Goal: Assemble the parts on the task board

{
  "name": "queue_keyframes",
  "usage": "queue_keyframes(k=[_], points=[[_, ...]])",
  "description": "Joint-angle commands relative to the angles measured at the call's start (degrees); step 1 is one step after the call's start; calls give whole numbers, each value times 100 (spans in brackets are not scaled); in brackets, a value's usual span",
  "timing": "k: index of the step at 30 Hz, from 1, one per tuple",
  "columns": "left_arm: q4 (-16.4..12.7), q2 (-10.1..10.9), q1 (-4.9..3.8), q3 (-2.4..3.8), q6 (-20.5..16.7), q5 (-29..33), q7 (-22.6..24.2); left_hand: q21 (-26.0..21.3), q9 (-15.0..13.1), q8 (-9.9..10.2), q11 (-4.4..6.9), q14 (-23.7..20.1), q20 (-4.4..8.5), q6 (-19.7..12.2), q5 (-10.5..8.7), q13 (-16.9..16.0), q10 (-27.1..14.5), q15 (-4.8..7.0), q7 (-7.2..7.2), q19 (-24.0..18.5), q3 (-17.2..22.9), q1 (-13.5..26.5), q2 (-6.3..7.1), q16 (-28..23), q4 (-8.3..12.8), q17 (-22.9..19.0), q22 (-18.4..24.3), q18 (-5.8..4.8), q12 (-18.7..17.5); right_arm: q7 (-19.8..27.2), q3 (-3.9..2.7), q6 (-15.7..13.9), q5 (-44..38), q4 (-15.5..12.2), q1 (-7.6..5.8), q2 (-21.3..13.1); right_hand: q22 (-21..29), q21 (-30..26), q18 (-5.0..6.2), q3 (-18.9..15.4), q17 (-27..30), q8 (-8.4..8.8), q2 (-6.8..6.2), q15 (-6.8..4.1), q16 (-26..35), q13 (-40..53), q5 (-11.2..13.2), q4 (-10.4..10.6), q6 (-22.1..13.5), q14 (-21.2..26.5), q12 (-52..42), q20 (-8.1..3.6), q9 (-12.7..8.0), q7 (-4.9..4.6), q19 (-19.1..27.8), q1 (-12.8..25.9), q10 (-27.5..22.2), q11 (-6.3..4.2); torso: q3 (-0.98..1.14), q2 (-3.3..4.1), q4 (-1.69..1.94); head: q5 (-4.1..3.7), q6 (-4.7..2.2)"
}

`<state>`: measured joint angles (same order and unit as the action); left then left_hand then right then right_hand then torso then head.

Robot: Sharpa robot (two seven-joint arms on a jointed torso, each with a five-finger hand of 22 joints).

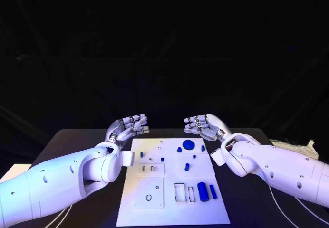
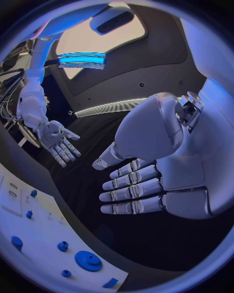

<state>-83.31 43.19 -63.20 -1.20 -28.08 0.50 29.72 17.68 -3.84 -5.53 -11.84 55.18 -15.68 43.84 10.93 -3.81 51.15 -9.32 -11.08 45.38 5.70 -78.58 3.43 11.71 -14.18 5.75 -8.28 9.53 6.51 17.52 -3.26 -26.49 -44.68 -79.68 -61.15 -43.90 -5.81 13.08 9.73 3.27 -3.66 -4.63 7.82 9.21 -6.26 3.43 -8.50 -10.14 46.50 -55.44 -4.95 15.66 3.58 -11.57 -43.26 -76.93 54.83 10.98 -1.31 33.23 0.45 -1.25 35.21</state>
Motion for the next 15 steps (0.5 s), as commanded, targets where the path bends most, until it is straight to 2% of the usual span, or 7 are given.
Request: queue_keyframes(k=[1, 4, 6, 8, 11, 13, 15], points=[[-189, 102, -19, 9, 347, -108, 0, 46, 0, -23, 33, 160, 39, 254, -23, 11, 131, 38, -314, 152, -3, -10, -88, -15, 78, 6, 7, 104, 2, -374, -16, -277, -1618, -14, -36, -19, -85, 365, 90, 189, -42, 41, -63, -267, -106, 12, -47, -220, 788, -992, 114, -227, 25, -78, -726, -48, 713, -176, -19, 169, 45, -64, -62], [-464, 254, -36, 16, 397, 52, -60, 59, 14, 16, 34, 218, 57, 275, -23, 18, 141, 50, -307, 232, -20, -17, -97, -45, 120, 8, 16, 104, -41, -696, -59, -222, -2322, -42, -82, -42, -128, 495, 91, 288, -63, 49, -128, -353, -119, 10, -79, -288, 955, -1270, 134, -326, 30, -20, -903, -4, 891, -249, -35, 281, 81, -149, -162], [-669, 366, -46, 24, 420, 227, -93, 59, 18, 32, 34, 217, 59, 276, -22, 19, 136, 49, -305, 250, -22, -28, -101, -65, 141, 5, 21, 102, -57, -958, -88, -122, -2861, -53, -119, -48, -211, 686, 88, 371, -102, 64, -193, -436, -147, 10, -80, -343, 1059, -1520, 140, -434, 30, 26, -1119, 24, 1017, -309, -44, 370, 112, -204, -167], [-836, 462, -53, 36, 438, 331, -115, 58, 19, 39, 35, 214, 60, 279, -22, 20, 135, 48, -304, 256, -21, -35, -104, -76, 152, 3, 24, 100, -62, -1182, -108, -17, -3344, -53, -152, -43, -290, 847, 82, 440, -146, 71, -246, -498, -166, 11, -53, -365, 1148, -1719, 143, -514, 31, 69, -1241, 65, 1130, -355, -51, 426, 127, -221, -197], [-1055, 579, -58, 74, 495, 418, -131, 54, 22, 53, 35, 209, 61, 274, -21, 20, 134, 47, -302, 267, -20, -47, -112, -97, 173, 0, 30, 99, -73, -1460, -133, 126, -4033, -53, -187, -19, -398, 1053, 78, 529, -222, 65, -300, -593, -230, 17, 39, -426, 1253, -1989, 132, -604, 36, 116, -1368, 26, 1278, -420, -56, 520, 153, -266, -163], [-1135, 617, -59, 94, 526, 441, -133, 52, 23, 62, 35, 209, 62, 272, -20, 20, 135, 46, -301, 273, -17, -55, -120, -107, 185, -2, 33, 98, -78, -1578, -144, 211, -4327, -55, -196, -3, -498, 1230, 65, 592, -285, 81, -337, -662, -253, 13, 96, -437, 1299, -2147, 145, -675, 31, 146, -1420, 37, 1351, -446, -61, 574, 167, -288, -188], [-1209, 650, -60, 112, 553, 460, -141, 52, 23, 63, 35, 209, 62, 272, -20, 20, 135, 46, -301, 273, -17, -56, -121, -108, 187, -2, 34, 98, -79, -1714, -156, 338, -4658, -58, -204, 21, -608, 1421, 63, 643, -364, 83, -385, -705, -290, 13, 141, -425, 1352, -2326, 146, -734, 32, 184, -1471, 70, 1404, -482, -60, 622, 188, -302, -150]])
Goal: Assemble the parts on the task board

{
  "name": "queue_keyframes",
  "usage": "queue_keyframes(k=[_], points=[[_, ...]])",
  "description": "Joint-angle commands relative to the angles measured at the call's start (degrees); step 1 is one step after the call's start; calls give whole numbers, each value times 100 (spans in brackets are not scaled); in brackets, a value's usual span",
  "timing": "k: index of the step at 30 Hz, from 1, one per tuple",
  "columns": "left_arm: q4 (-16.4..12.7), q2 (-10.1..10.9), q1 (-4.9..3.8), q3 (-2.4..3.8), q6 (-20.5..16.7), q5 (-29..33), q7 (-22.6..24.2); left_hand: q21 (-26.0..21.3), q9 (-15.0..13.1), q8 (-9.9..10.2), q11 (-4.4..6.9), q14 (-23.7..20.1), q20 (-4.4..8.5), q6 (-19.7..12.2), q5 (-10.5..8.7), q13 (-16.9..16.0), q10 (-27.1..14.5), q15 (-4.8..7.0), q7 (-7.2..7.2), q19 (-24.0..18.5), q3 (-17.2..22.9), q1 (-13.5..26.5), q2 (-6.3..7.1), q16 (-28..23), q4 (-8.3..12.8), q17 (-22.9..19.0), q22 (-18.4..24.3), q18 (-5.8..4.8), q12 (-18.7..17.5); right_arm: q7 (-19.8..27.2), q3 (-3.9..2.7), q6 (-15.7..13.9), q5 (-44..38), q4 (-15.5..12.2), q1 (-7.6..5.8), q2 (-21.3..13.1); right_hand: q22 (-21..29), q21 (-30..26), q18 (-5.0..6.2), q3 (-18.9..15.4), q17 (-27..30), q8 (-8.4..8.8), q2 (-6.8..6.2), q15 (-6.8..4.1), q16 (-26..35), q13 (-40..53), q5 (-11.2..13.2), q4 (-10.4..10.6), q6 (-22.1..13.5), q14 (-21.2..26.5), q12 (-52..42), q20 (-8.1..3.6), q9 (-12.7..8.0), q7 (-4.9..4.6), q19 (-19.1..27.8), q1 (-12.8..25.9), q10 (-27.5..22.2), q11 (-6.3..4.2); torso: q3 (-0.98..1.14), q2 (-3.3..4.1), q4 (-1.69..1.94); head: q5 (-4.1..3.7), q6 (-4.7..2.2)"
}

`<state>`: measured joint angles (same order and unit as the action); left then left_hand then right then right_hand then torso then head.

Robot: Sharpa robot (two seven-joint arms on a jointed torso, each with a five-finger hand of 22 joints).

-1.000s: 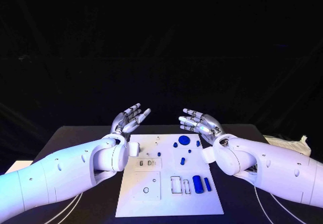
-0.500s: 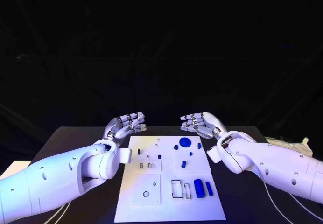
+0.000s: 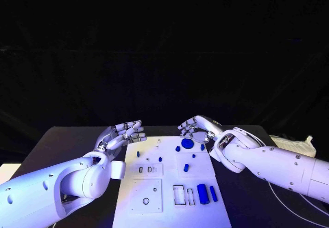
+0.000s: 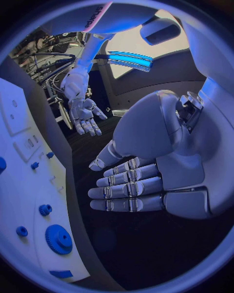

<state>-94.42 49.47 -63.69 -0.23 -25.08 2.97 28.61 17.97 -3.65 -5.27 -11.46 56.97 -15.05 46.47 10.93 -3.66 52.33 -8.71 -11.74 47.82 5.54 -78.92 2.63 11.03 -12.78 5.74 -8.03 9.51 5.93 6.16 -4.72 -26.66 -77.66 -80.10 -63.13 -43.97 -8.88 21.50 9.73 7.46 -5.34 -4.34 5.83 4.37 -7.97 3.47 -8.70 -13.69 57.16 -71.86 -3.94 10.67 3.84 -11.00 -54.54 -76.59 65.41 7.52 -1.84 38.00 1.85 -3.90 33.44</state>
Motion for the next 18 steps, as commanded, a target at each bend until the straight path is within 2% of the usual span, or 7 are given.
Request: queue_keyframes(k=[1, 5, 8, 12, 15, 17, 18], points=[[-136, 37, -11, 23, 268, 221, -36, 23, 5, 37, -3, 30, -1, 9, -20, 5, 17, -15, -236, 30, -2, -21, -41, -39, 47, -1, 9, 100, -21, -660, -18, 437, -1544, -21, -9, 41, -357, 672, 67, 257, -239, 61, -208, -219, -130, 7, 179, -54, 298, -759, 47, -267, 4, 140, -350, 58, 357, -162, -4, 165, 57, -43, 38], [-238, 78, -13, 40, 303, 245, -51, 21, 5, 42, -3, 31, 0, 11, -20, 5, 18, -15, -237, 34, 0, -26, -46, -45, 55, -2, 11, 99, -24, -913, -49, 688, -2019, -52, -18, 69, -536, 1001, 78, 302, -421, 60, -284, -329, -328, 9, 231, -3, 336, -1198, 43, -374, 5, 201, -550, 108, 406, -218, -2, 244, 90, -89, 10], [-328, 112, -15, 56, 335, 264, -63, 18, 7, 50, -7, 27, 0, -1, -21, 5, 17, -17, -247, 38, -3, -24, -51, -57, 62, -4, 15, 98, -30, -1121, -65, 880, -2334, -67, -40, 96, -652, 1205, 76, 329, -567, 69, -365, -365, -484, 6, 275, 63, 320, -1437, 48, -429, 0, 237, -629, 172, 372, -244, -8, 288, 101, -111, 0], [-424, 144, -16, 91, 357, 276, -60, 13, 9, 62, -15, 20, -1, -18, -22, 6, 14, -22, -260, 41, -8, -21, -56, -73, 71, -7, 20, 96, -38, -1286, -74, 1100, -2563, -98, -83, 114, -833, 1513, 67, 445, -897, 67, -465, -392, -913, 7, 307, 196, 311, -1473, 46, -486, 1, 265, -666, 210, 329, -271, -17, 341, 114, -131, -11], [-473, 168, -18, 115, 362, 284, -63, 10, 11, 71, -19, 17, -2, -30, -23, 7, 10, -25, -267, 43, -10, -21, -59, -83, 79, -9, 24, 95, -45, -1393, -77, 1272, -2693, -120, -116, 121, -1020, 1830, 68, 577, -1313, 71, -601, -417, -1541, 8, 338, 365, 292, -1451, 45, -508, 0, 289, -699, 235, 265, -266, -22, 375, 119, -163, 25], [-485, 173, -20, 121, 365, 292, -65, 10, 11, 71, -19, 17, -2, -30, -23, 7, 10, -25, -267, 43, -10, -21, -59, -83, 79, -9, 24, 95, -45, -1419, -78, 1316, -2722, -123, -126, 123, -1069, 1914, 70, 619, -1422, 69, -604, -415, -1729, 8, 335, 409, 290, -1483, 46, -512, 1, 297, -728, 228, 255, -271, -23, 382, 119, -167, 34], [-501, 181, -23, 128, 373, 302, -67, 7, 12, 79, -24, 15, -3, -39, -23, 7, 6, -27, -273, 45, -14, -18, -60, -91, 85, -11, 27, 94, -51, -1447, -78, 1365, -2756, -126, -136, 126, -1190, 2124, 38, 680, -1709, 71, -663, -423, -2277, 8, 343, 493, 272, -1502, 48, -500, 0, 285, -816, 230, 229, -319, -28, 399, 120, -190, 34]])
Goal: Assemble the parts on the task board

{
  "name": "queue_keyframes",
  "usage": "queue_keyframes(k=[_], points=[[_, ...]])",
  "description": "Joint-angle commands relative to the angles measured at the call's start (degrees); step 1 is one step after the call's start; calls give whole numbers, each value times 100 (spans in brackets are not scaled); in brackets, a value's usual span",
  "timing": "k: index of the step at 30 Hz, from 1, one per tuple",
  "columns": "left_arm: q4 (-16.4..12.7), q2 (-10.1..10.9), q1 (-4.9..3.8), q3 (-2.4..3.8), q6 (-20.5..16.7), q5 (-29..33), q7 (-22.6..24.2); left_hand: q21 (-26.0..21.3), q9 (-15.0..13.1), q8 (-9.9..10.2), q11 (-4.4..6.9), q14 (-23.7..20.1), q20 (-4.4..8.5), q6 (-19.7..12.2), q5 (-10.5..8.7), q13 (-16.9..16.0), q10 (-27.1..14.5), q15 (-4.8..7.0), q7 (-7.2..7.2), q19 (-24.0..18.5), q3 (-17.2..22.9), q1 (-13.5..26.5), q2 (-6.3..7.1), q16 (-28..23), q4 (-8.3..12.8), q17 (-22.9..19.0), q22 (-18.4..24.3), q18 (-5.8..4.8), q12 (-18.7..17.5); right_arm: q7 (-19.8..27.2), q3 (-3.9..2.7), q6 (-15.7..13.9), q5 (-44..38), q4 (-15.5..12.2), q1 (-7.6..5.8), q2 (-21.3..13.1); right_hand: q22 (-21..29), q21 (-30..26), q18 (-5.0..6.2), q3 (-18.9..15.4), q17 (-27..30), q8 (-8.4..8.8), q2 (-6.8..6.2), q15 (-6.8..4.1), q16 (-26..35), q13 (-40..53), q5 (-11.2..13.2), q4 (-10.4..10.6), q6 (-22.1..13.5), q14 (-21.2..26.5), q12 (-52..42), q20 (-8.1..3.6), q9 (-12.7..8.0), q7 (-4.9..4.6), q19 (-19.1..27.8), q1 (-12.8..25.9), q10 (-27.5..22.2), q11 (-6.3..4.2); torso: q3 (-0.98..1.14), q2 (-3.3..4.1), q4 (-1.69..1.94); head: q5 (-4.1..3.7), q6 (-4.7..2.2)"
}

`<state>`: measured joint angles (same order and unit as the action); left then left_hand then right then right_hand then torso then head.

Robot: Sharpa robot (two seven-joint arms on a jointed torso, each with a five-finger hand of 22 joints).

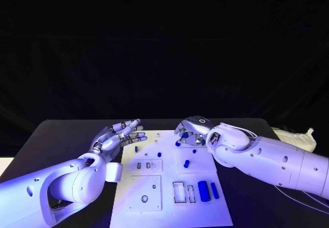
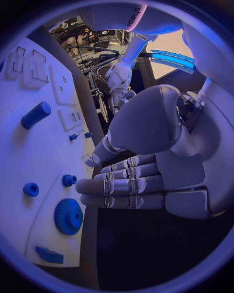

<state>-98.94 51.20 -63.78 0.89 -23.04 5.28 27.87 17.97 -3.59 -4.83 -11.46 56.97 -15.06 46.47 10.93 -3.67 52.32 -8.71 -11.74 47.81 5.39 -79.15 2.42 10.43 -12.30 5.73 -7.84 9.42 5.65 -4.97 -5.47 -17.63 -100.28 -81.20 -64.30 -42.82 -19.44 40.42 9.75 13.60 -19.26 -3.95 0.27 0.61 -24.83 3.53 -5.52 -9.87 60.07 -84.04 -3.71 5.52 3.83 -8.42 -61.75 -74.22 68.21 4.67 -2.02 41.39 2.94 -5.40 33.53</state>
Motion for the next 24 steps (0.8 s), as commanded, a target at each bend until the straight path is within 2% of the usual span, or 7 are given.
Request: queue_keyframes(k=[1, 2, 4, 6, 8, 16, 24], points=[[-58, 13, -17, 19, 174, 75, 5, 4, 7, 42, -27, 13, -4, -45, -23, 8, 3, -30, -278, 46, -2, 6, -39, -38, 42, -11, 11, 102, -27, -358, -4, 501, -523, -19, -27, 14, -226, 383, 57, 138, -511, 26, -123, -45, -943, 3, 20, 175, -21, -253, 14, -4, 4, 50, -126, -29, -65, -20, -10, 65, 10, -44, 29], [-68, 19, -20, 23, 181, 79, 4, 3, 7, 43, -28, 13, -4, -45, -23, 8, 3, -30, -279, 46, -3, 6, -39, -39, 43, -11, 11, 101, -28, -380, -4, 538, -546, -21, -35, 17, -280, 468, 72, 164, -673, 31, -166, -33, -1171, 0, 25, 216, -31, -253, 19, -16, 3, 49, -127, -27, -86, -14, -13, 70, 10, -52, 30], [-84, 29, -25, 29, 191, 85, 1, -1, 7, 47, -30, 11, -5, -46, -24, 8, 1, -32, -281, 43, -6, 7, -39, -45, 48, -12, 15, 100, -32, -423, -5, 627, -586, -22, -49, 25, -426, 687, 78, 254, -1630, 30, -227, -20, -2152, -2, 36, 321, -29, -293, 20, -19, 4, 56, -126, -45, -127, -16, -18, 84, 10, -61, 34], [-96, 36, -30, 33, 197, 89, 0, -1, 7, 47, -30, 11, -5, -46, -24, 8, 1, -32, -281, 43, -6, 7, -39, -45, 48, -12, 15, 100, -32, -453, -5, 695, -614, -16, -61, 34, -1014, 1207, 26, 354, -2291, 26, -324, -6, -2885, 3, 55, 464, -39, -223, 10, -22, 6, 57, -248, -64, -152, 25, -20, 94, 12, -51, 38], [-108, 44, -33, 36, 198, 92, 1, -1, 7, 47, -30, 11, -5, -46, -24, 8, 1, -32, -281, 43, -6, 7, -39, -45, 48, -12, 15, 100, -32, -464, -5, 743, -636, -7, -68, 45, -1399, 1516, -41, 436, -2656, 27, -349, -20, -3246, 1, 58, 543, -35, -239, 15, 4, 7, 65, -331, -104, -154, 19, -22, 103, 14, -54, 37], [-138, 68, -40, 40, 122, 159, 25, -22, 10, 81, -41, -15, -13, -70, -25, 10, -25, -46, -286, 40, -21, 11, -47, -94, 82, -23, 34, 97, -63, -409, -5, 904, -650, 44, -79, 93, -2182, 2163, -136, 674, -3351, 23, -447, -21, -3939, 1, 72, 756, -4, -245, 17, 25, 11, 50, -479, -206, -118, 27, -33, 140, 41, -70, 71], [-158, 80, -41, 41, 109, 232, 26, -32, 12, 101, -47, -30, -17, -99, -24, 11, -46, -52, -290, 41, -31, 13, -49, -121, 103, -29, 44, 96, -84, -373, -5, 1063, -625, 103, -80, 142, -2452, 2380, -167, 790, -3571, 21, -452, -23, -4160, 4, 77, 839, 26, -246, 11, 27, 14, 49, -538, -250, -67, 17, -48, 174, 79, -95, 89]])
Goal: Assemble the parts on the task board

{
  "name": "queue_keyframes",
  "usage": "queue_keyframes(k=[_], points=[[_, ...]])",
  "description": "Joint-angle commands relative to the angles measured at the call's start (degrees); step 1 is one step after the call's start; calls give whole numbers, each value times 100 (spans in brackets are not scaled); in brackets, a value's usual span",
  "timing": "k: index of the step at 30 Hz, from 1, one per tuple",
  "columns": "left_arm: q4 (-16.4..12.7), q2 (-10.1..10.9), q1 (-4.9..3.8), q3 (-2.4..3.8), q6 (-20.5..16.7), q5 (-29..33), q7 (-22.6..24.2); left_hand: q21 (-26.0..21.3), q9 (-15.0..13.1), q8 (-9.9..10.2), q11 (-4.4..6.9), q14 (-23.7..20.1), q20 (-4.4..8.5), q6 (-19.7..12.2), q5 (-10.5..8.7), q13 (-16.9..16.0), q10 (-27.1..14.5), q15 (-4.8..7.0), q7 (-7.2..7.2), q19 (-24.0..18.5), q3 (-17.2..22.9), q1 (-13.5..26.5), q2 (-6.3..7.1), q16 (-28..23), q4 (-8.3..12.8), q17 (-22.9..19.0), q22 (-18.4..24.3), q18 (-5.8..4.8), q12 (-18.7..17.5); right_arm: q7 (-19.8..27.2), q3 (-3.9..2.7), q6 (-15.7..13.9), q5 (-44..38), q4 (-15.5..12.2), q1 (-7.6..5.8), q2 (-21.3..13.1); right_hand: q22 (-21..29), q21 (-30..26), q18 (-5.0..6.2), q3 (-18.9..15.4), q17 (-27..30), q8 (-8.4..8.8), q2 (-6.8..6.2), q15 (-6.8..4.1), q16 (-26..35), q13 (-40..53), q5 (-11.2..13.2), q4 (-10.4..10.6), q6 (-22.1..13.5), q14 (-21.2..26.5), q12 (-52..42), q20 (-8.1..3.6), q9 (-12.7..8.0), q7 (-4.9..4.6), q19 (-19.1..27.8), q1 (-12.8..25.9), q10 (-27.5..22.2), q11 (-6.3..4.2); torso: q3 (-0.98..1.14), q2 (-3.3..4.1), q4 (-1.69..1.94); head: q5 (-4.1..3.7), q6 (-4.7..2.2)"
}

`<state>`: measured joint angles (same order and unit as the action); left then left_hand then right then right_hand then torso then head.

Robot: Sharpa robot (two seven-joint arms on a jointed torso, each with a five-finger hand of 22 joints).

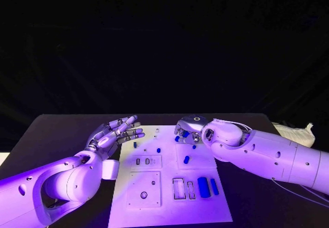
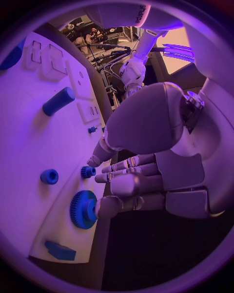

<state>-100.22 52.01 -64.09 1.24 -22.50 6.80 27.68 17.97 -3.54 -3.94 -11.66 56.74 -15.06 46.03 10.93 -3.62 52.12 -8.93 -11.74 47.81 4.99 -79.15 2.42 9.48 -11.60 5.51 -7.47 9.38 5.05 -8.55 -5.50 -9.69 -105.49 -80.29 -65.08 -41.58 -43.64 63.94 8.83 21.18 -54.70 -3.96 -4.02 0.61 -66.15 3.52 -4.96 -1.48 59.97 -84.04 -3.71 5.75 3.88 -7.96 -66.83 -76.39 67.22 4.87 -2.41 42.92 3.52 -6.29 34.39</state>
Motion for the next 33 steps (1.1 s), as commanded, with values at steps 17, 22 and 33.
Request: queue_keyframes(k=[17, 22, 33], points=[[-64, 23, -27, 6, 116, 94, 15, -48, 11, 38, -38, -23, -24, -93, -22, 6, -58, -40, -298, 42, 10, -7, -62, -64, 81, -13, 24, 98, -55, -27, -2, 388, -87, 118, -6, 89, -447, 367, -123, 328, -345, -14, 65, -58, -364, 10, 145, 158, 257, -240, 4, -17, 36, 32, -118, -127, 224, -49, -16, 93, 60, 23, 65], [-71, 27, -30, 6, 119, 94, 11, -49, 11, 40, -38, -23, -24, -94, -21, 5, -59, -41, -299, 42, 11, -11, -64, -66, 86, -13, 25, 98, -56, -19, -2, 352, -100, 126, -8, 102, -538, 441, -134, 402, -409, -34, 88, -76, -433, 18, 162, 186, 352, -235, -8, -31, 51, 50, -137, -146, 321, -76, -18, 104, 69, 9, 72], [-55, 35, -32, 6, 114, 97, -3, -57, 16, 57, -45, -22, -27, -163, -21, 6, -82, -44, -306, 47, 20, -28, -78, -83, 121, -15, 34, 99, -76, -88, -65, -579, 73, 30, -9, 142, -784, 617, -169, 541, -491, -77, 197, -131, -538, 27, 177, 242, 549, -224, -9, -73, 104, 82, -224, -180, 543, -130, -17, 128, 74, 1, -12]])
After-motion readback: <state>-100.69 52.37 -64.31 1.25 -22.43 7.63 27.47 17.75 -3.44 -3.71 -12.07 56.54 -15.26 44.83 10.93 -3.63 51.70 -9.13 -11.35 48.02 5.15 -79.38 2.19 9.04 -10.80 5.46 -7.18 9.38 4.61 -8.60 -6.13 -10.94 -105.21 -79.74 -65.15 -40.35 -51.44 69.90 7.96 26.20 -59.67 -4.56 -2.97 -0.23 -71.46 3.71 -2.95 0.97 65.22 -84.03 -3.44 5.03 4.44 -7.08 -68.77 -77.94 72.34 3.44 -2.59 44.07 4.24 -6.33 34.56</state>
